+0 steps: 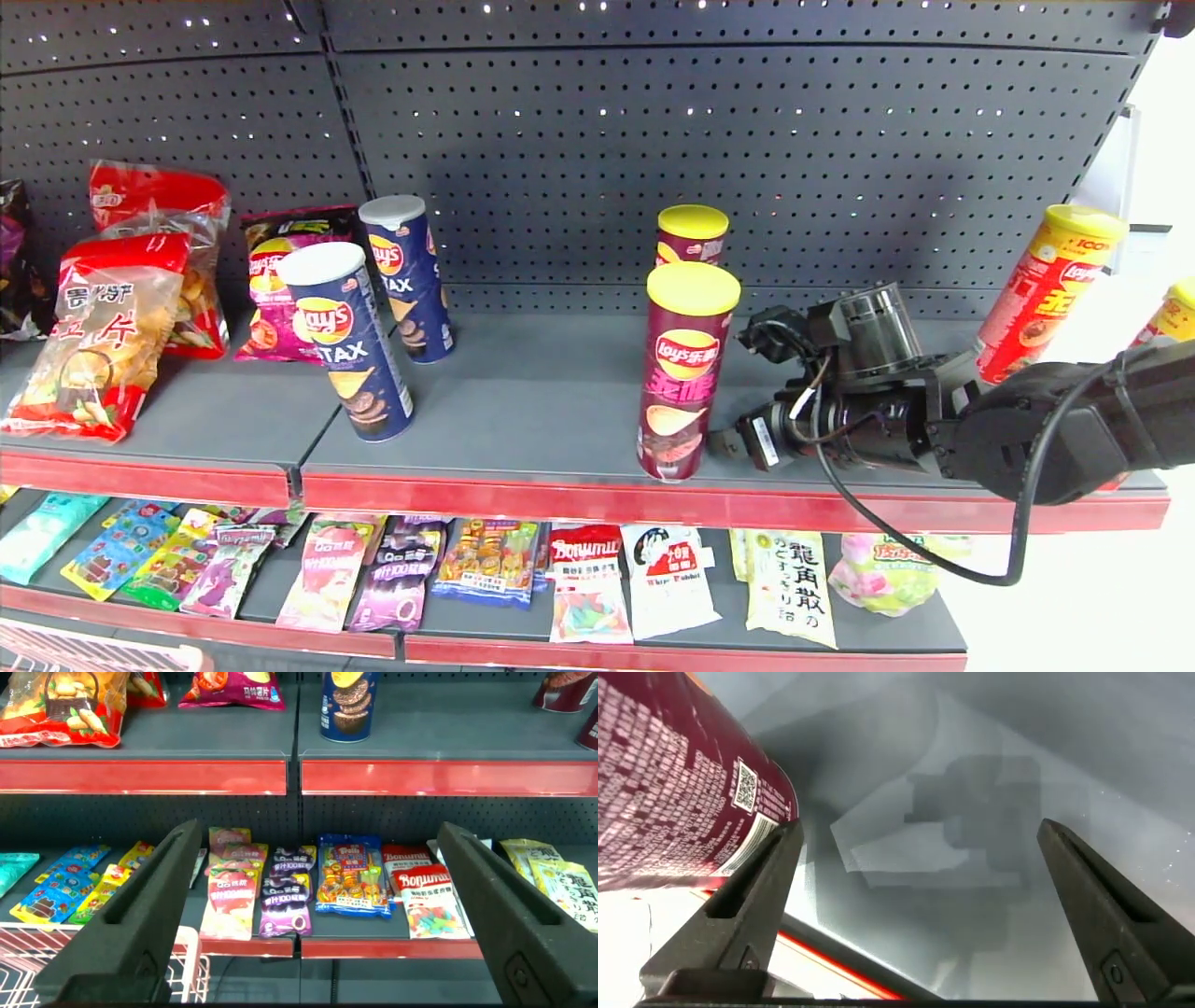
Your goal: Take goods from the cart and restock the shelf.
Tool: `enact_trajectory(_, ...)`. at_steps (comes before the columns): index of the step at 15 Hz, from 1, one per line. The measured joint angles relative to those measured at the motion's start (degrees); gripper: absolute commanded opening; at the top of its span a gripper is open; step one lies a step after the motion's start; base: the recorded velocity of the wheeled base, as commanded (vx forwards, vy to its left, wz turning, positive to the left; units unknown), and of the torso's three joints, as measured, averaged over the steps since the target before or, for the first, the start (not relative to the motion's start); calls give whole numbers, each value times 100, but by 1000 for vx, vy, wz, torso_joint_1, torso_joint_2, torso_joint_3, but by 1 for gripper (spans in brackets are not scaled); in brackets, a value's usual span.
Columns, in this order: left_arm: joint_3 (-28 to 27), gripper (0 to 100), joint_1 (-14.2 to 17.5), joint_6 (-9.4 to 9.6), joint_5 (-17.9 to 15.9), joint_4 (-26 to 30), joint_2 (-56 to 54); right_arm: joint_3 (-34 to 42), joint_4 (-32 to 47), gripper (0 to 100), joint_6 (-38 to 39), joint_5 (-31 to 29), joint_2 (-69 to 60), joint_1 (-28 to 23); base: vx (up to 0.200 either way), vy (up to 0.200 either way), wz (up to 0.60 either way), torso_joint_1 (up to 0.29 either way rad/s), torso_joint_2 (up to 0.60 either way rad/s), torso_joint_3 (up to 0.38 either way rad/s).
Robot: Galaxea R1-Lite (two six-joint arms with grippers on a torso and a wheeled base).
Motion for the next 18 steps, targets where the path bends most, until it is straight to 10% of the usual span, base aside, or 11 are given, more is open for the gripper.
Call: enact_trajectory(18, 0, 100, 0, 0, 0, 2, 0, 848, -165, 100, 44, -28, -1124, -124, 0, 0, 0, 0, 0, 0)
